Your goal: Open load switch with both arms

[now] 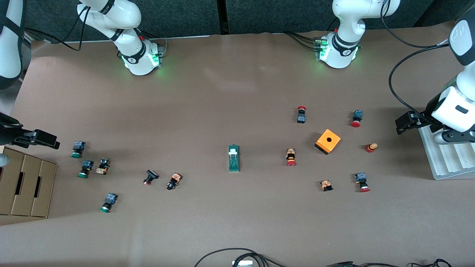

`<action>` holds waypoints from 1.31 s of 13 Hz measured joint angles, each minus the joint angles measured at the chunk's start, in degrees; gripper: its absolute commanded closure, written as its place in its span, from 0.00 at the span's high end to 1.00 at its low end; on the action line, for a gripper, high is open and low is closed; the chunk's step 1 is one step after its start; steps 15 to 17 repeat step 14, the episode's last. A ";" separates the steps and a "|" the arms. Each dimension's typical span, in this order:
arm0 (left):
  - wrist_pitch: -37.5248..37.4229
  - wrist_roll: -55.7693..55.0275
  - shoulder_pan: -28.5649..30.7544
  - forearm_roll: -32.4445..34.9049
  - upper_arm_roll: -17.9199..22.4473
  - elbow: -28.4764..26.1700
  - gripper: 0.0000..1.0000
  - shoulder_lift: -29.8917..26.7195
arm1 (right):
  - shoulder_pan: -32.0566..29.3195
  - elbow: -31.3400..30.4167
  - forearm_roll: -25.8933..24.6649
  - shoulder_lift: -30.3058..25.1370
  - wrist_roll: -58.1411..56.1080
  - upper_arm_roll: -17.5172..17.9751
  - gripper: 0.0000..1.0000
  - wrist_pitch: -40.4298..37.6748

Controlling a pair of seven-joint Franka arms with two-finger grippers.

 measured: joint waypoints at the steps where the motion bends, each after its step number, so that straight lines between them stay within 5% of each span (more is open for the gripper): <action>1: 0.01 0.00 -0.01 0.00 -0.03 0.00 0.99 0.00 | 0.15 0.00 0.00 0.00 0.00 0.17 1.00 0.00; 4: 0.04 0.00 -0.02 0.00 -0.06 0.00 0.99 0.00 | 2.26 0.00 0.00 -0.50 -0.01 -0.10 1.00 0.00; 7: 0.05 -0.01 -0.03 0.00 -0.08 0.01 0.99 0.00 | 7.75 0.00 0.00 -1.60 0.15 -4.00 1.00 -0.14; 17: 0.06 -0.96 -0.04 -0.04 -0.10 0.02 0.99 0.00 | 8.07 -0.37 0.00 -2.61 0.11 -4.85 1.00 -0.79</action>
